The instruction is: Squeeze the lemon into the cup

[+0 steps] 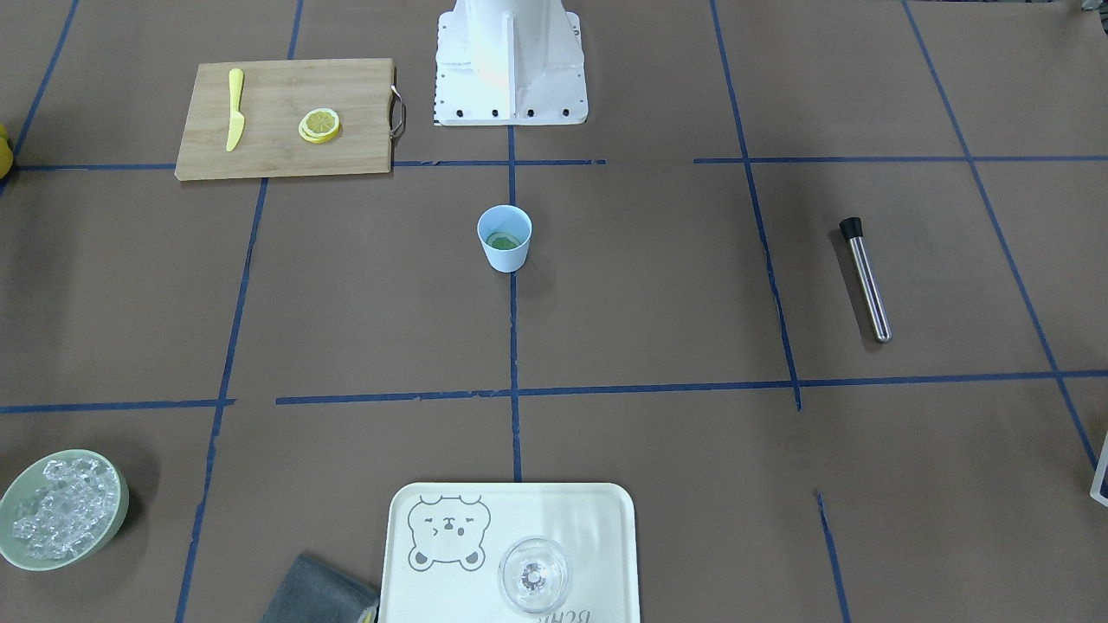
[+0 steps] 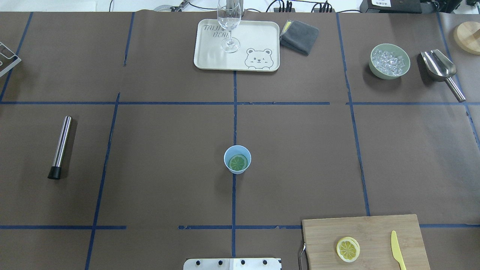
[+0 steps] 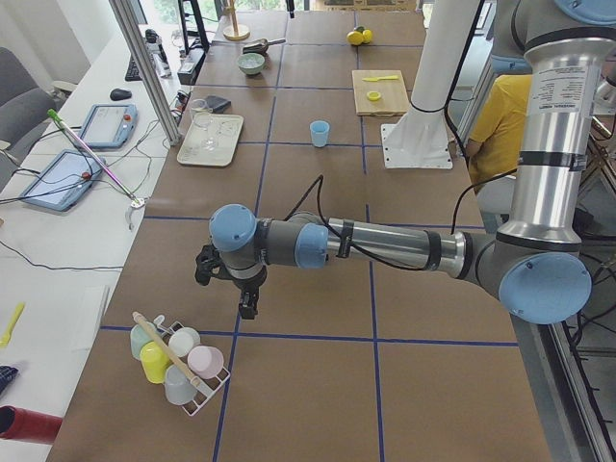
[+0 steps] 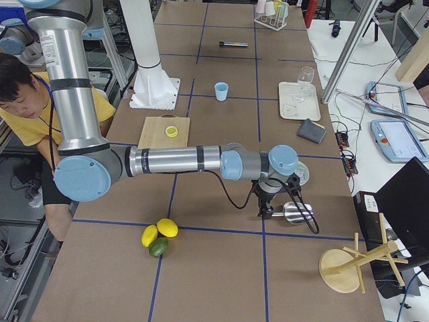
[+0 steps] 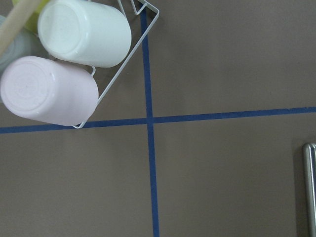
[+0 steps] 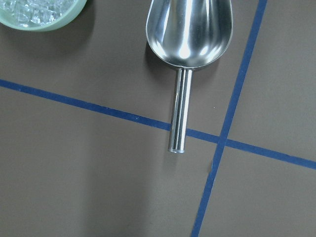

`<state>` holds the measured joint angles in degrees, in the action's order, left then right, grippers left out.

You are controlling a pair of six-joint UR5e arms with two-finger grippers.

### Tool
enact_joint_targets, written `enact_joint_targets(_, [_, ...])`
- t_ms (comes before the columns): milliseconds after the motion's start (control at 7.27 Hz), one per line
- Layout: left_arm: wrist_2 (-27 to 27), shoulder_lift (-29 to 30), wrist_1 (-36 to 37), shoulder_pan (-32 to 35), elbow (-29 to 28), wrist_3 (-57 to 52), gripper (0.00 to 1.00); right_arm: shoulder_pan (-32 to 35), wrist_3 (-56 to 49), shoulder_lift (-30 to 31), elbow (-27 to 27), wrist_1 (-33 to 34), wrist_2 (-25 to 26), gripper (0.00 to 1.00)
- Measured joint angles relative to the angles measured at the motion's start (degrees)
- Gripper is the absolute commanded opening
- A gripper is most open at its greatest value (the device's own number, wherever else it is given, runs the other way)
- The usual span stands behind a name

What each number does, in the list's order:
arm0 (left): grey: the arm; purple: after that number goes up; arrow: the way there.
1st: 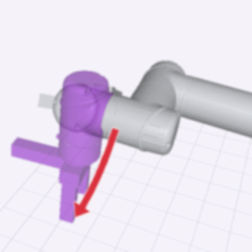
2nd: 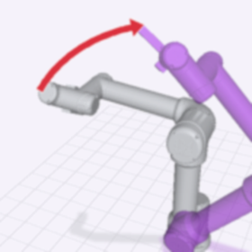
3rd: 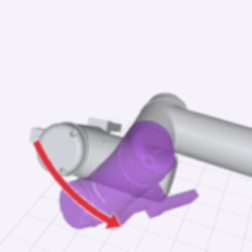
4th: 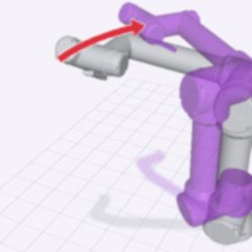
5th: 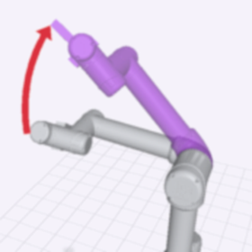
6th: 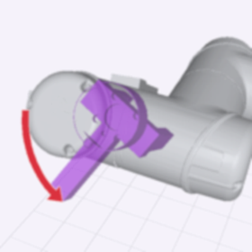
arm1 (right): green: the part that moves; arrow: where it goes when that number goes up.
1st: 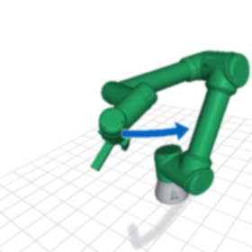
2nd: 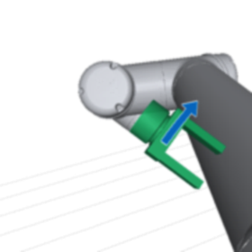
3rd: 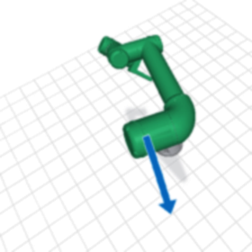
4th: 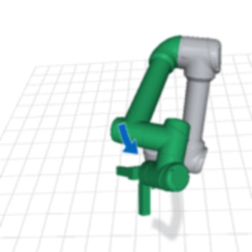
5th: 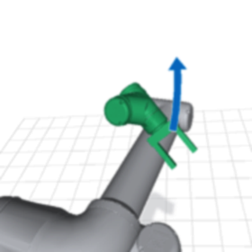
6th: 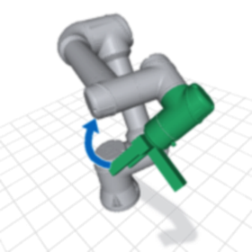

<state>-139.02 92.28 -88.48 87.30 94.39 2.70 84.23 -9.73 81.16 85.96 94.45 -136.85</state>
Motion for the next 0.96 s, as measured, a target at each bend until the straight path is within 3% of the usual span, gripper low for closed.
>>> enact_joint_targets(413, [0.8,-4.5,-1.9,-0.7,4.6,0.8,1.00,0.0,1.7,0.5,0.5,0.3,0.1,1.00])
enact_joint_targets(963, [0.2,-5.8,-4.1,-0.8,3.3,0.8,1.00,-0.8,2.0,0.2,0.4,0.2,0.3,1.00])
